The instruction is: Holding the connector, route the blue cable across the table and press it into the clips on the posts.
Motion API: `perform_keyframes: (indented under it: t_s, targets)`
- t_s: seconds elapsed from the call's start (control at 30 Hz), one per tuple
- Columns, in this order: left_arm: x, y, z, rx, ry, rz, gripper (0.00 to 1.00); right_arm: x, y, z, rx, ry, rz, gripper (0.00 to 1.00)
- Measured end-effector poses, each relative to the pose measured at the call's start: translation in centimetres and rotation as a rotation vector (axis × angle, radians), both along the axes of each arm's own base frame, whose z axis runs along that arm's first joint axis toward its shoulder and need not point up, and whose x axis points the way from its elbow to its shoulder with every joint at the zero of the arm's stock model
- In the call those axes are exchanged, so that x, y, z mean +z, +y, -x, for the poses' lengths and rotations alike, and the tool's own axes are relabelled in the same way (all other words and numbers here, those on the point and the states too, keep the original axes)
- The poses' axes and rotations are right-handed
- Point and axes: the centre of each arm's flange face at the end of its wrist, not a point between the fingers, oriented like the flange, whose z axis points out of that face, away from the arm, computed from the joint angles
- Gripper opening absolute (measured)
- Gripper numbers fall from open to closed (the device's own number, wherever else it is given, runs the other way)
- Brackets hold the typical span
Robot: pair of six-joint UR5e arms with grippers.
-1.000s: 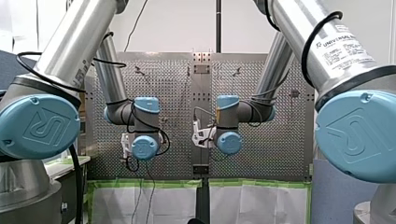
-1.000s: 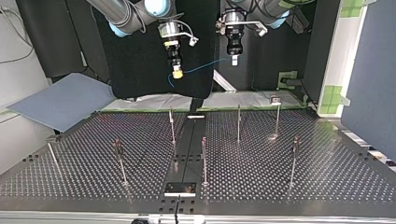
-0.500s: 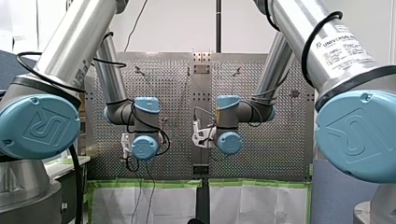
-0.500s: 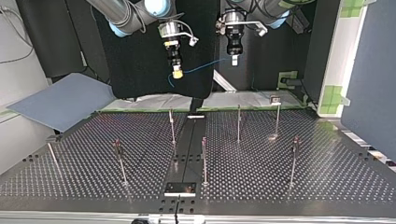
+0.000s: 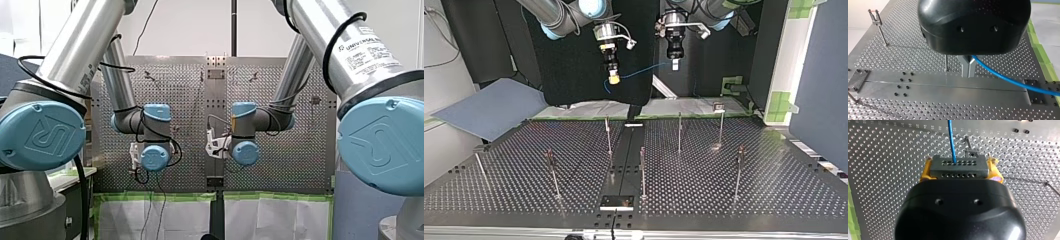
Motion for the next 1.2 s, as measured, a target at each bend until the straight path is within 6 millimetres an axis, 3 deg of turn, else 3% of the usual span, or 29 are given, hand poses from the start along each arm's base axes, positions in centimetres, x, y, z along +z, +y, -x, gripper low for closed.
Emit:
perform_keyframes:
  t_s: [1.2]
  targets:
    - [-0.51, 0.63, 0.13, 0.018, 0.037, -0.030, 0.00, -0.41, 0.33, 0.12, 0.000, 0.013, -0.007, 0.00]
